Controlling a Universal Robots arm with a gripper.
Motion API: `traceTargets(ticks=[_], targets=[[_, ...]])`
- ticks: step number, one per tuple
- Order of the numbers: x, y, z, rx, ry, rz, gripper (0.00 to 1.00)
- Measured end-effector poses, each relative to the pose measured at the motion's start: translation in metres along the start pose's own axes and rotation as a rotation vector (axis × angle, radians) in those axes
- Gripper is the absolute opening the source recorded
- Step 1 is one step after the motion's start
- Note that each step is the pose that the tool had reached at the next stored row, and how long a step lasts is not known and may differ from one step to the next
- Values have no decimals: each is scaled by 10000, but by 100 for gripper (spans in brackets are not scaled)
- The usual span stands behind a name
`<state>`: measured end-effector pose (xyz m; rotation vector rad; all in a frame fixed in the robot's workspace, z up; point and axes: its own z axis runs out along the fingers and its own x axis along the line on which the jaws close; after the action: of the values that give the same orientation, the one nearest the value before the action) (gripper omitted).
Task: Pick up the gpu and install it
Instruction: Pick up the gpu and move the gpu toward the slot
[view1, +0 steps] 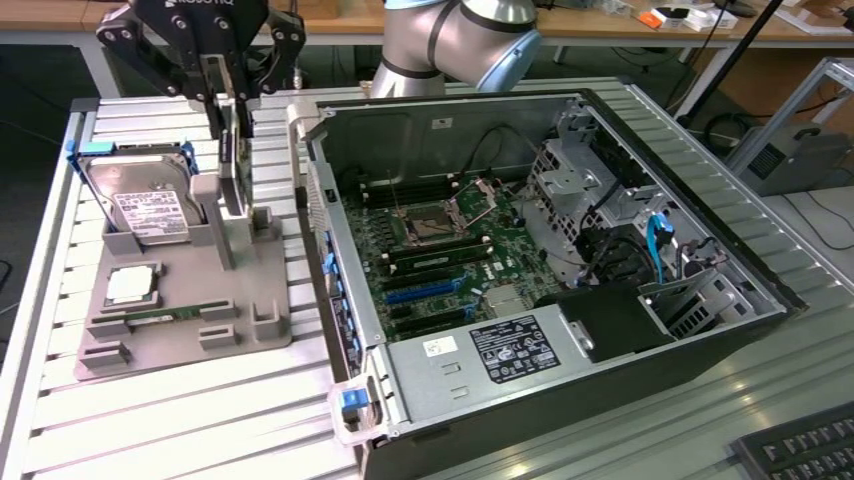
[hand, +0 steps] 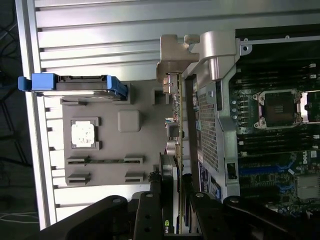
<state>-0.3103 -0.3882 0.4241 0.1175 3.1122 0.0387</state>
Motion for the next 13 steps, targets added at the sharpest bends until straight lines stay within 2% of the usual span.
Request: traceTargets(ticks=[13], targets=[[-3, 4, -133, 0, 0, 1, 27]])
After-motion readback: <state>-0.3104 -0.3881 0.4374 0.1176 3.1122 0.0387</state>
